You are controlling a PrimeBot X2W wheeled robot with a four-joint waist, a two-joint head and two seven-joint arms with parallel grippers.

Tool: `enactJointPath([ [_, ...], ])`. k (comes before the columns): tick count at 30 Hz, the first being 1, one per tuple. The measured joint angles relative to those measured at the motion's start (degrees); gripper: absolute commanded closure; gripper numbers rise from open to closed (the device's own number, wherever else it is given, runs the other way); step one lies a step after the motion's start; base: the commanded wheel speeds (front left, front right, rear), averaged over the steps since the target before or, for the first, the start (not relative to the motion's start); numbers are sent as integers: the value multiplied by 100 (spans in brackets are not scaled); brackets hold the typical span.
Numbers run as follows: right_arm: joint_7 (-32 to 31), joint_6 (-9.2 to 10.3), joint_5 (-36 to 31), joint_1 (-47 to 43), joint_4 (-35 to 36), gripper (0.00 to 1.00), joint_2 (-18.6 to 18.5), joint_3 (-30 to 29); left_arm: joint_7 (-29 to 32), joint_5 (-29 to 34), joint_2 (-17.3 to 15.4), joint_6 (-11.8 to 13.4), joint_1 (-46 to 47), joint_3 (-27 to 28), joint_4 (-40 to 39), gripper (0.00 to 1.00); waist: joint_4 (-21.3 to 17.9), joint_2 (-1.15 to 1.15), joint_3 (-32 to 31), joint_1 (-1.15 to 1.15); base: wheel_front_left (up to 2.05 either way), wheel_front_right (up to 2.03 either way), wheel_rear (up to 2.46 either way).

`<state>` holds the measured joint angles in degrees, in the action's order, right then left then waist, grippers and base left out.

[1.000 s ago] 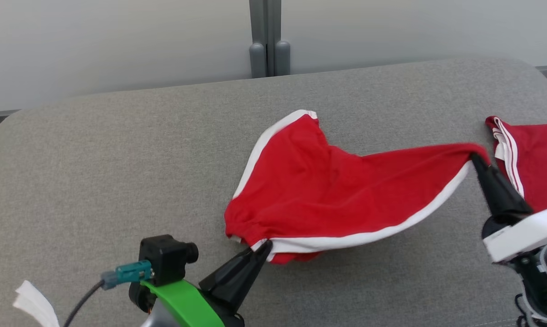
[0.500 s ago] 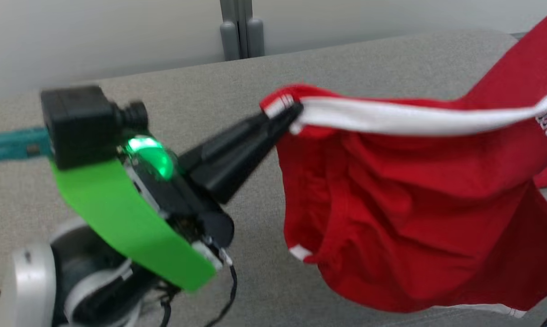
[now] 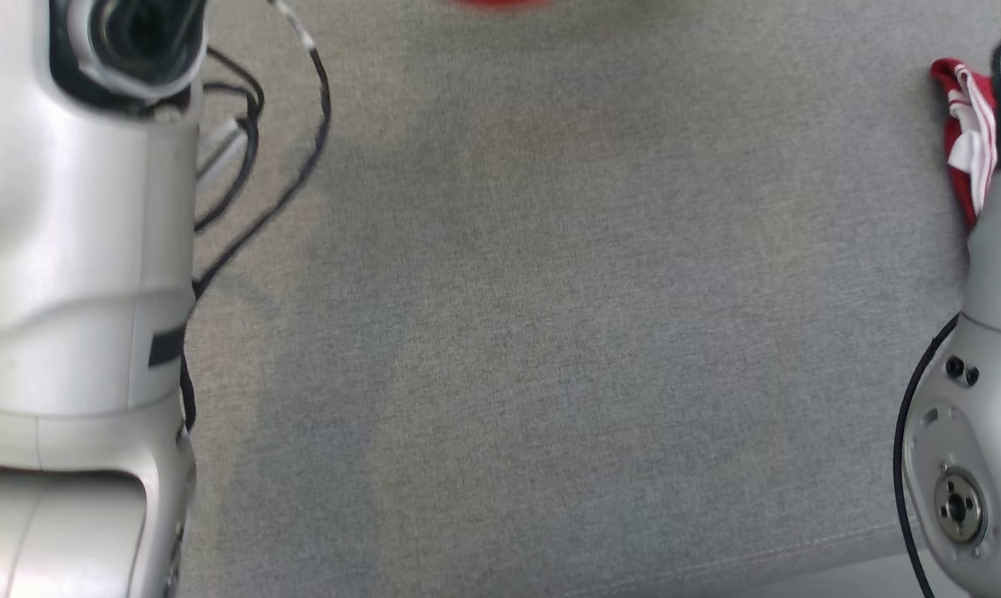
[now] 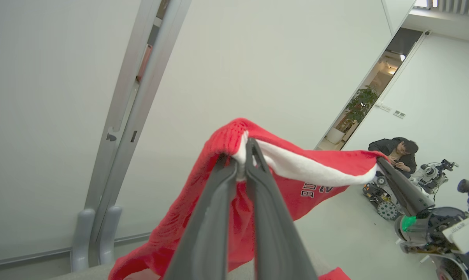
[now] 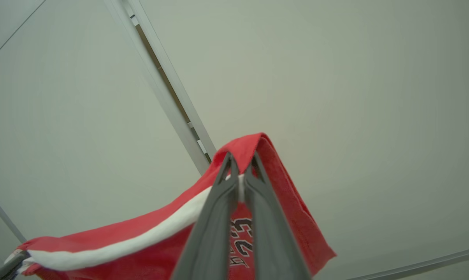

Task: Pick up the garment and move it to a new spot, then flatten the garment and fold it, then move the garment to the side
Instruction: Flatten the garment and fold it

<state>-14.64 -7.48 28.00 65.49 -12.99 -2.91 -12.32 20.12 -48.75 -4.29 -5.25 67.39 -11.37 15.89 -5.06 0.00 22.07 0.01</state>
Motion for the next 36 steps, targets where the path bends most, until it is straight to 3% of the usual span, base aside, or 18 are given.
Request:
enactJointPath([
  [5,772,0,159,347,-912,100,-5,318,-1163,578,-48,-178,639,-330,1034,100,8,0,415,0,0,0,0],
  [10,1348,0,405,-566,-1189,100,14,746,-1896,566,-289,-207,23,-1178,1390,100,28,0,772,1,0,0,0],
  [13,1525,0,578,-1445,-917,100,-91,929,-2183,349,-548,-208,-834,-1896,1129,100,74,0,818,1,0,0,0],
  [16,1612,0,728,-2345,-371,100,-449,1083,-2492,164,-920,-213,-1571,-2329,744,100,118,0,754,0,0,0,0],
  [20,1623,-1,721,-3671,347,100,-920,1087,-2843,4,-1193,-214,-2585,-2731,346,100,218,0,571,0,0,0,0],
  [23,1622,-5,650,-4595,767,100,-1050,1043,-3039,-21,-1283,-203,-3321,-2889,254,100,311,0,356,-1,0,0,0],
  [26,1557,-7,556,-5563,1116,100,-1040,958,-3116,-152,-1290,-67,-4203,-3030,32,100,386,0,68,-1,0,0,0],
  [36,934,-5,833,-8308,2520,100,-446,283,-3062,-850,-1365,918,-6619,-3241,-1541,100,538,0,-1082,-2,0,0,0],
])
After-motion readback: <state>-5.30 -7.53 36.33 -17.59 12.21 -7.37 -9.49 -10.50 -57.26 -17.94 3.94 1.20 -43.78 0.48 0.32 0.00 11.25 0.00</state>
